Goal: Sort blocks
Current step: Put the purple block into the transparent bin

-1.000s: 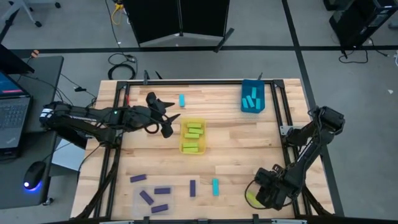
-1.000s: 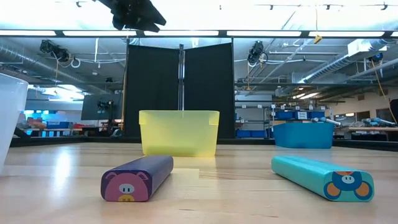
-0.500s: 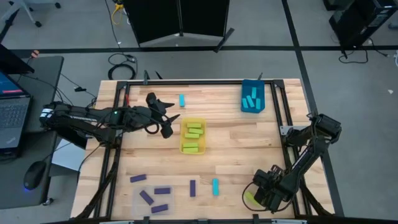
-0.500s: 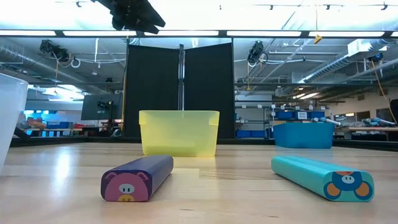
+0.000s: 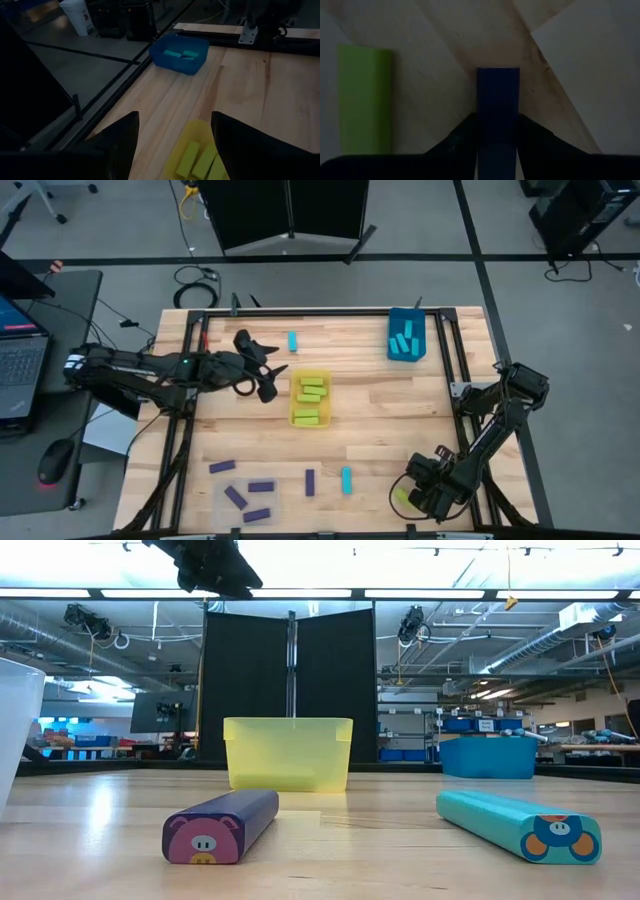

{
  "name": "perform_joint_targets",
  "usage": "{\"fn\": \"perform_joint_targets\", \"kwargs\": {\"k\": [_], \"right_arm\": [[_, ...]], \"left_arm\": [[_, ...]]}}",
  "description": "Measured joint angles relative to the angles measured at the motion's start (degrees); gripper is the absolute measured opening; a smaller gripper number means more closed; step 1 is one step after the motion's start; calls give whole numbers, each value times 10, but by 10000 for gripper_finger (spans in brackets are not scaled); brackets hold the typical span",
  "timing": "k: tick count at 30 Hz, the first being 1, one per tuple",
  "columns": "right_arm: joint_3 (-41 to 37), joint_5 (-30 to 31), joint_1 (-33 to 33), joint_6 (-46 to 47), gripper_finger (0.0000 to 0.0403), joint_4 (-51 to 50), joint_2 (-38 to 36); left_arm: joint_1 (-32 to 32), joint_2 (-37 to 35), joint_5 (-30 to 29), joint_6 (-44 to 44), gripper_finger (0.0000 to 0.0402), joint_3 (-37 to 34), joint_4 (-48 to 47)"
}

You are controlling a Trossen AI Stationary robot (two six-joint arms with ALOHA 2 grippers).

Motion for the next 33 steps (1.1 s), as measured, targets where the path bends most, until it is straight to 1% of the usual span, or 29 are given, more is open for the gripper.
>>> {"fn": "perform_joint_targets", "kwargs": {"k": [2,4,6,9,13,15,17,19,21,23,24,26,28,30,33], "right_arm": [[0,1,0,0,114,-1,-3],[-2,15,0,-1,114,-2,-11],[-6,48,0,-11,114,-21,-27],[-3,95,-10,-28,114,-21,-63],[-4,159,-39,-93,114,-17,-107],[-4,195,-65,-144,114,0,-123],[-4,219,-97,-210,114,42,-130],[-4,230,-136,-299,114,106,-131],[-3,237,-178,-400,114,201,-122],[-3,234,-221,-508,114,309,-106],[-3,222,-242,-562,114,374,-98],[-2,188,-282,-665,114,500,-78],[2,144,-317,-741,114,611,-53],[25,108,-344,-785,114,665,-19],[92,54,-370,-820,114,680,46]], "left_arm": [[0,-2,0,0,254,0,2],[0,-7,2,2,254,0,0],[0,-14,4,2,254,0,2],[0,-29,4,3,254,0,3],[0,-58,16,4,254,0,1],[-1,-76,21,4,254,0,1],[-5,-94,25,4,254,0,1],[-12,-114,26,4,254,0,1],[-19,-134,26,4,254,0,0],[-27,-156,26,4,254,0,0],[-30,-165,26,4,254,0,0],[-36,-185,26,4,254,0,0],[-41,-204,26,4,254,0,0],[-44,-218,26,4,254,0,-3],[-45,-237,26,-3,255,0,-31]]}}
